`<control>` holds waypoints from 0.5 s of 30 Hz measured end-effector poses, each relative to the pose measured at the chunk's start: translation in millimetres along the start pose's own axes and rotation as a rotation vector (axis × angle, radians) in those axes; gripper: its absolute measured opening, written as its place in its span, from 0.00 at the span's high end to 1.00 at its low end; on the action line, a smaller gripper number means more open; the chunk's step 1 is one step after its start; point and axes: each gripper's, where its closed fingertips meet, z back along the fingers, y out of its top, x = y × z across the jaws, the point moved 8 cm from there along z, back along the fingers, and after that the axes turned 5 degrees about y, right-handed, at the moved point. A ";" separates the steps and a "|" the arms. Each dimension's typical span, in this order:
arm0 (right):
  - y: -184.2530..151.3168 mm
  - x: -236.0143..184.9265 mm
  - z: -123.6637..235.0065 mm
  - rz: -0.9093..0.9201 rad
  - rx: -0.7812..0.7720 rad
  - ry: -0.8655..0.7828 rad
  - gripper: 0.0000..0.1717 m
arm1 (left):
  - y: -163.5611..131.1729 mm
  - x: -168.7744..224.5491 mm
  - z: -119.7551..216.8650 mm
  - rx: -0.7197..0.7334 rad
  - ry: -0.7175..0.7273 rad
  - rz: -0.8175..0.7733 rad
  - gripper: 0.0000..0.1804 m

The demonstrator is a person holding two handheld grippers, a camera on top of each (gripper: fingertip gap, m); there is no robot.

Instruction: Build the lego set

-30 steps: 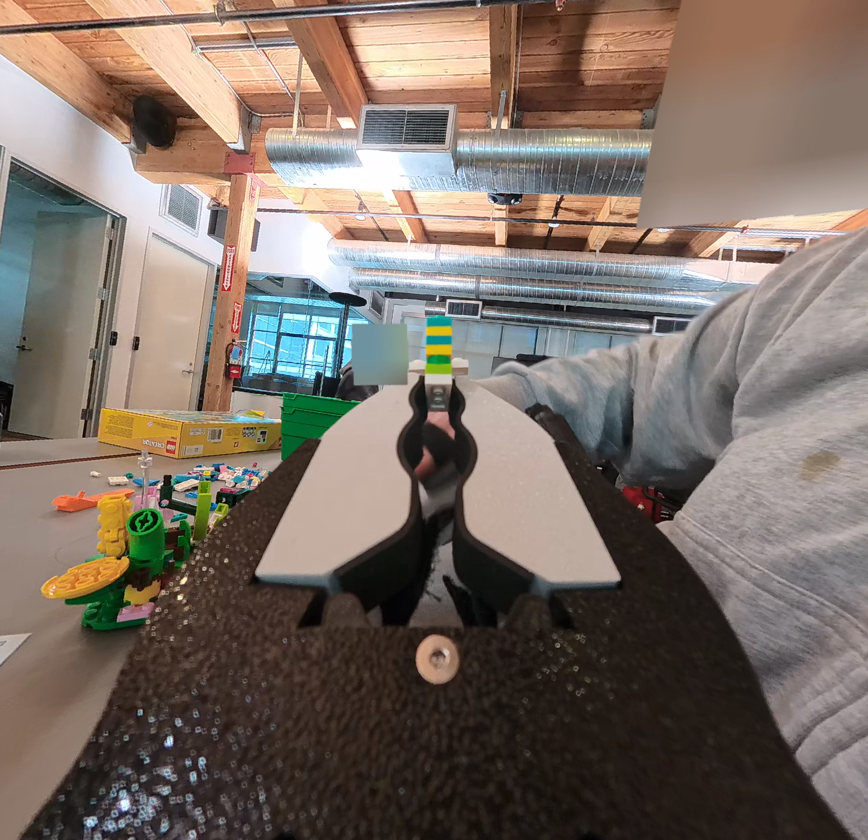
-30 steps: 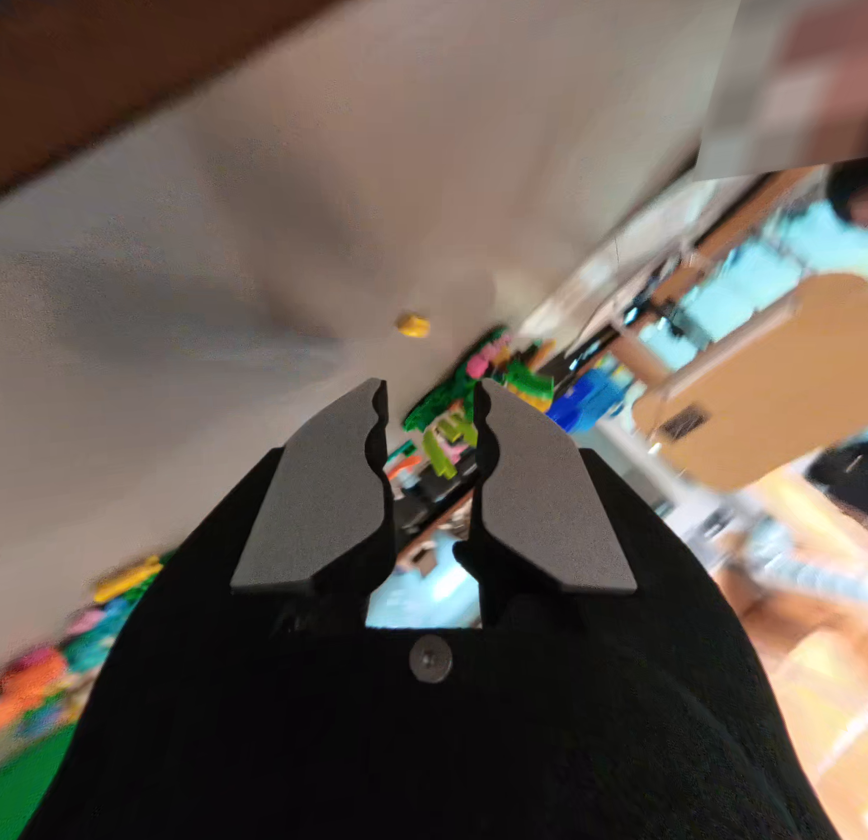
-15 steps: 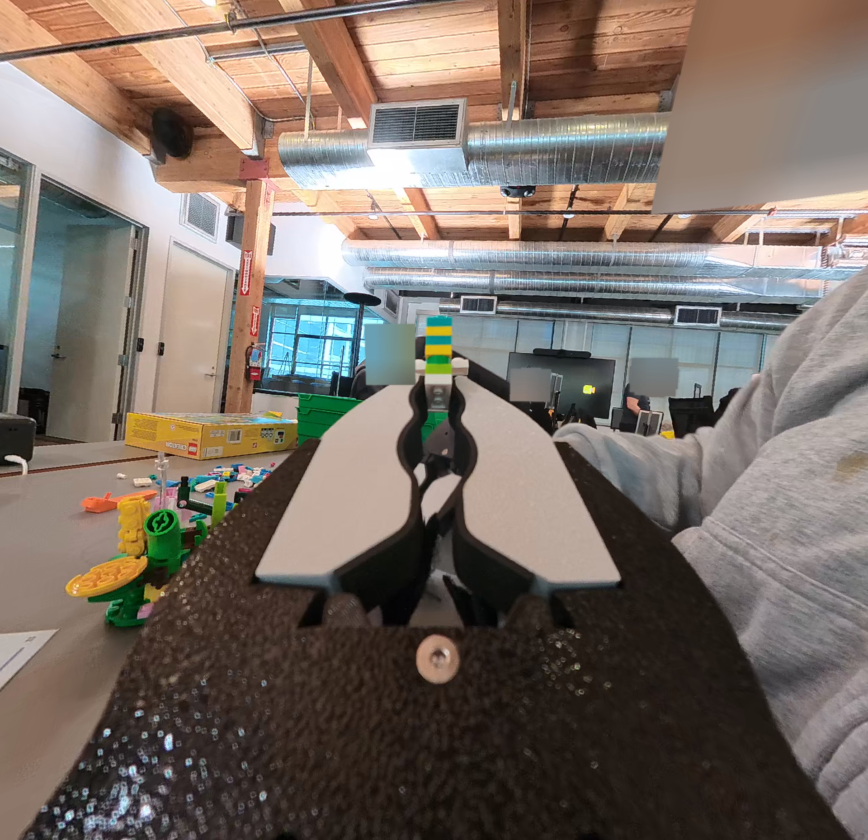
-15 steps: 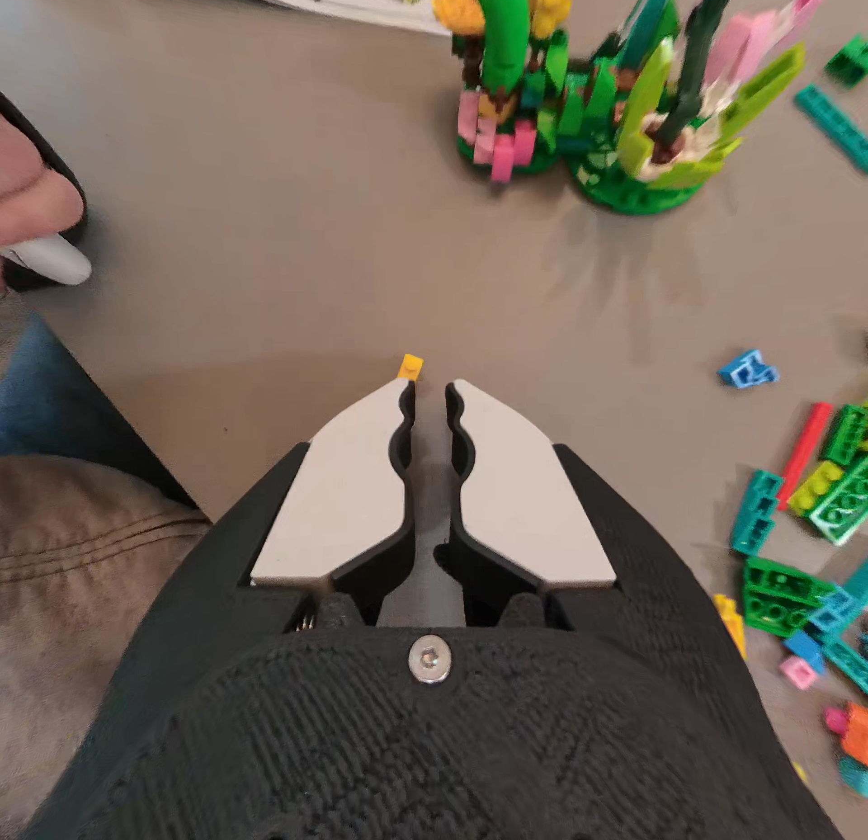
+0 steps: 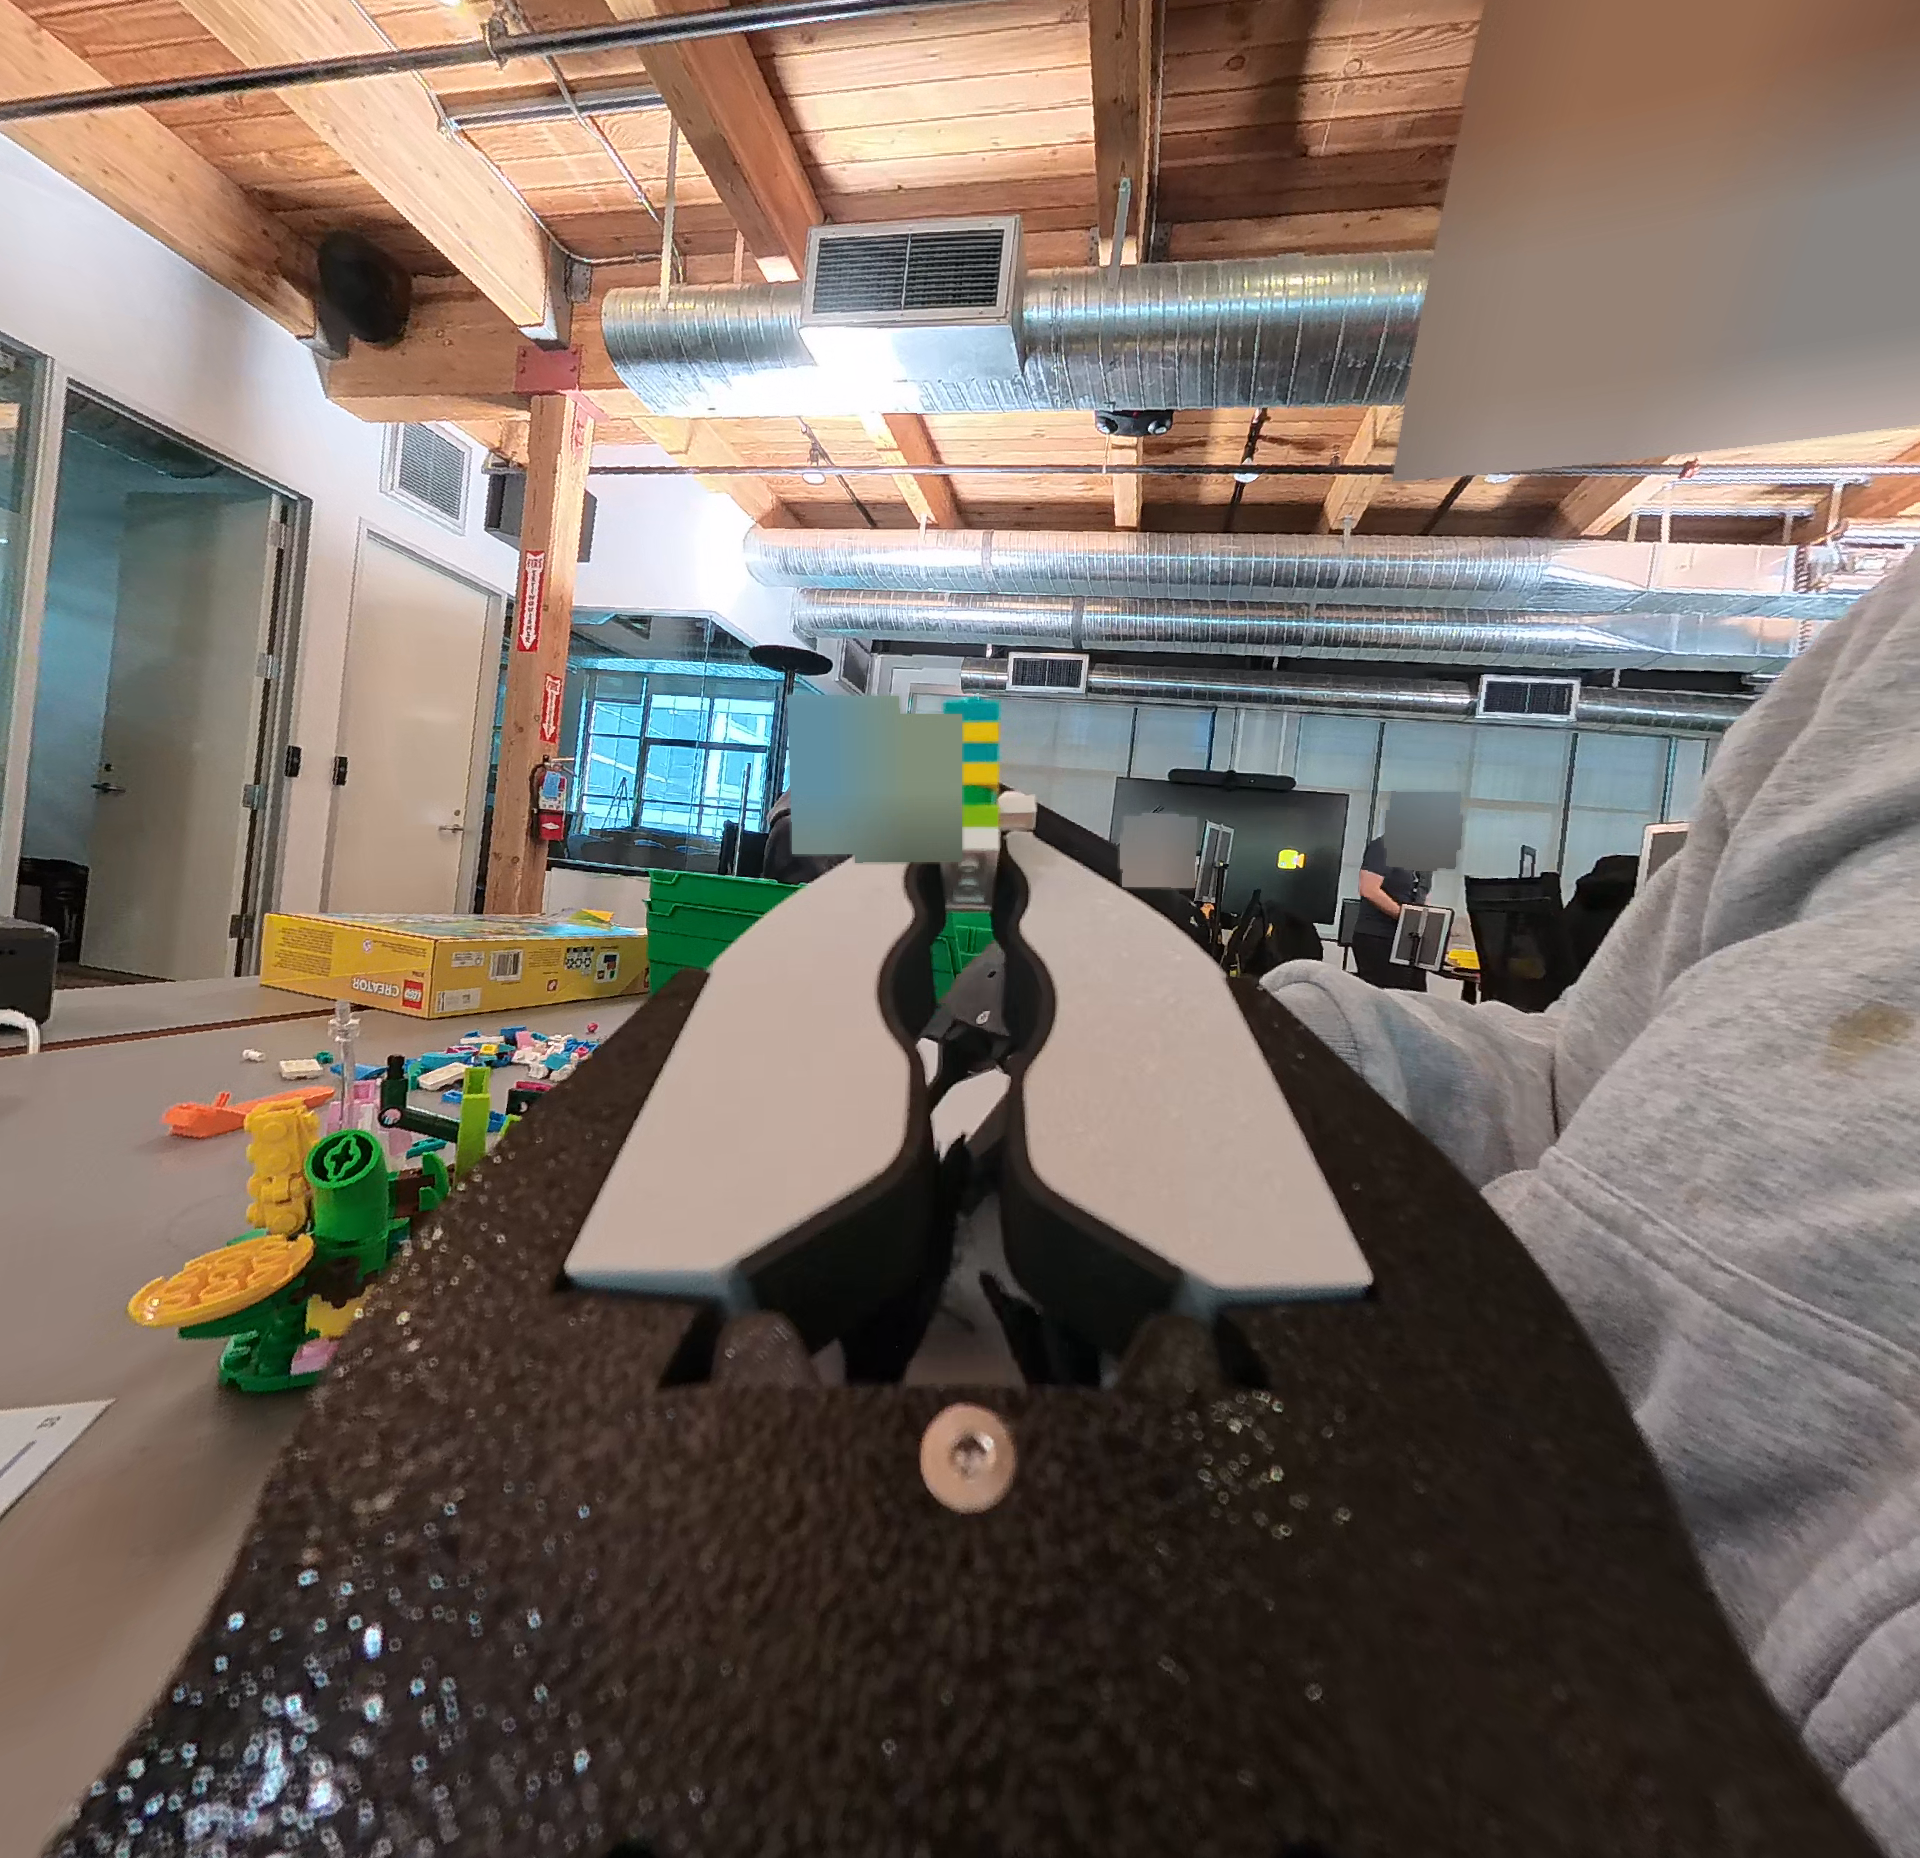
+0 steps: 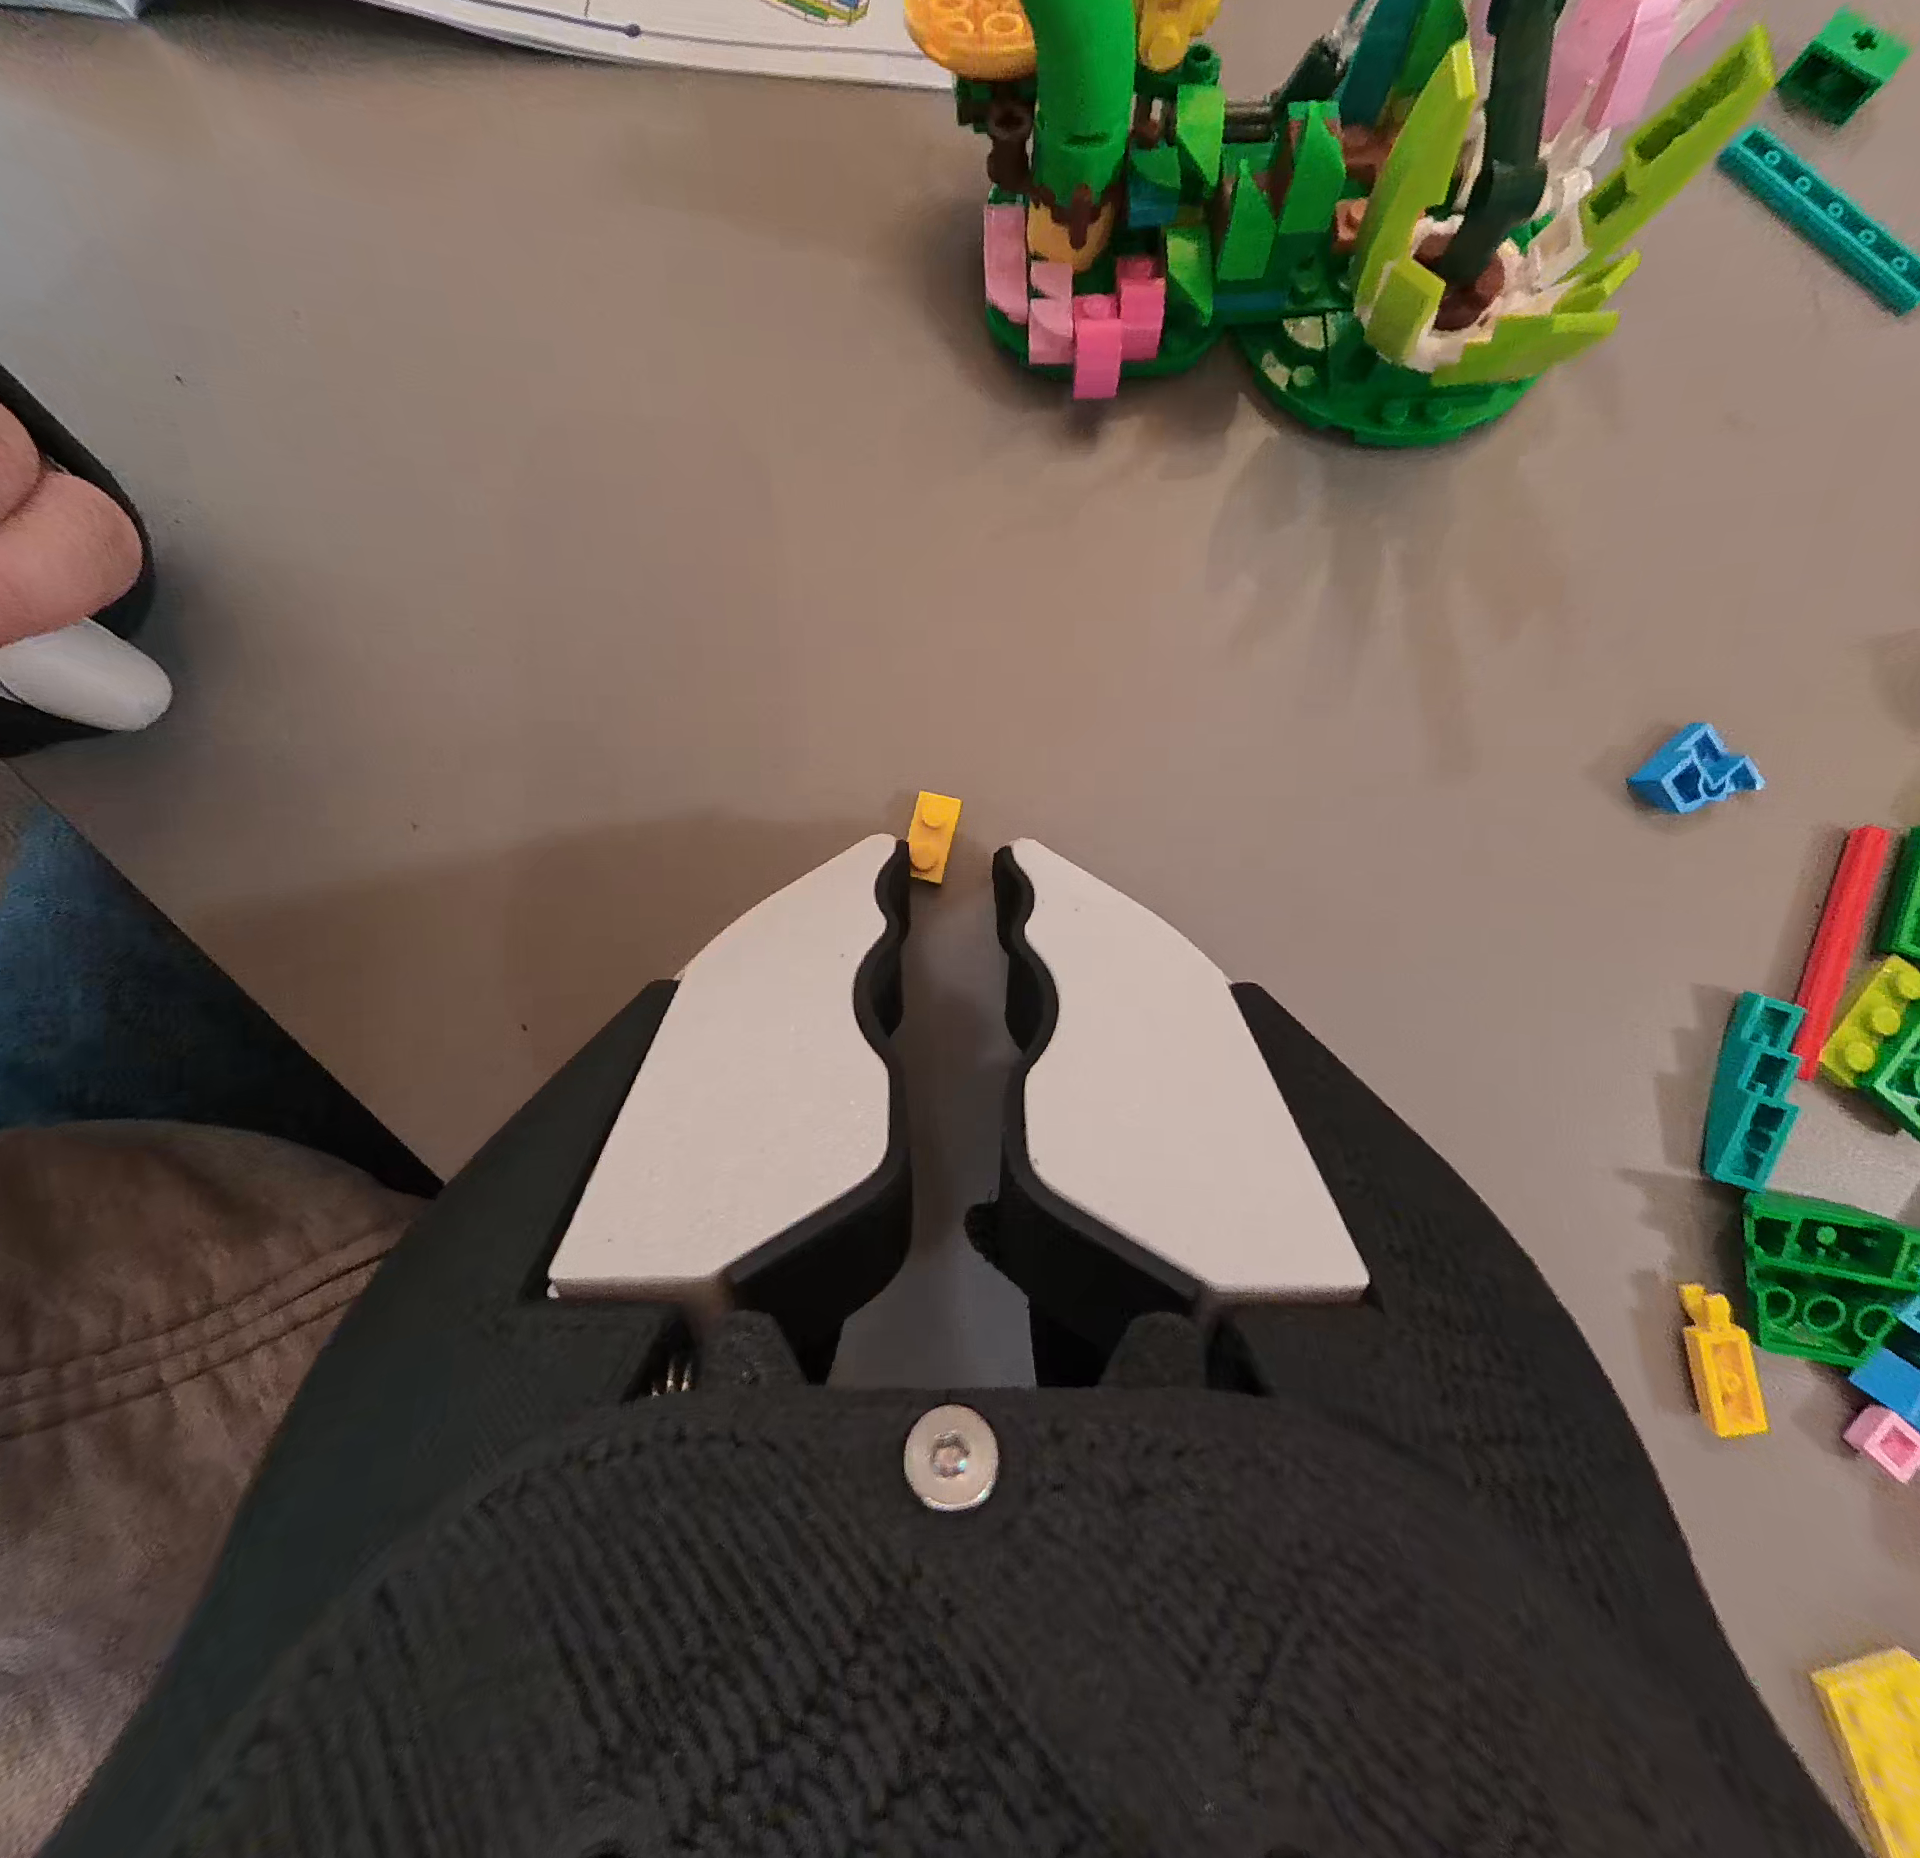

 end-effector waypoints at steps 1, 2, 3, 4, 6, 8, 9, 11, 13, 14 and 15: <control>0.3 -0.5 -0.3 0.006 -0.001 0.000 0.92 | -0.1 0.0 0.0 -0.001 -0.001 0.000 0.96; 0.6 -1.3 -0.3 0.013 0.000 0.000 0.92 | -0.1 -0.2 -0.1 -0.001 -0.002 0.001 0.96; 0.6 -2.0 -0.6 0.017 0.000 -0.002 0.91 | -0.1 -0.1 0.0 -0.002 -0.002 0.001 0.96; 0.7 -2.6 -0.7 0.019 0.001 -0.003 0.90 | -0.1 -0.2 -0.1 -0.002 -0.002 0.001 0.96; 0.7 -4.0 -1.4 0.017 0.001 -0.001 0.89 | -0.1 -0.2 0.0 -0.002 -0.003 0.002 0.96; 0.2 -4.3 -3.1 0.009 -0.002 0.002 0.89 | -0.2 -0.3 -0.1 -0.003 -0.004 0.002 0.96; 0.4 -3.9 -3.5 0.010 -0.002 -0.005 0.89 | -0.2 -0.3 0.0 -0.002 -0.005 0.002 0.96; 0.8 -3.5 -4.0 0.011 -0.007 -0.011 0.89 | -0.2 -0.4 0.1 -0.002 -0.006 0.003 0.96; 1.3 -2.5 -3.5 0.020 -0.014 -0.019 0.89 | -0.2 -0.5 0.1 -0.003 -0.007 0.004 0.96; 1.7 -1.9 -3.2 0.021 -0.015 -0.020 0.89 | -0.2 -0.5 0.1 -0.003 -0.008 0.004 0.96; 2.0 -1.4 -3.2 0.017 -0.015 -0.017 0.90 | -0.3 -0.5 0.1 -0.003 -0.008 0.004 0.96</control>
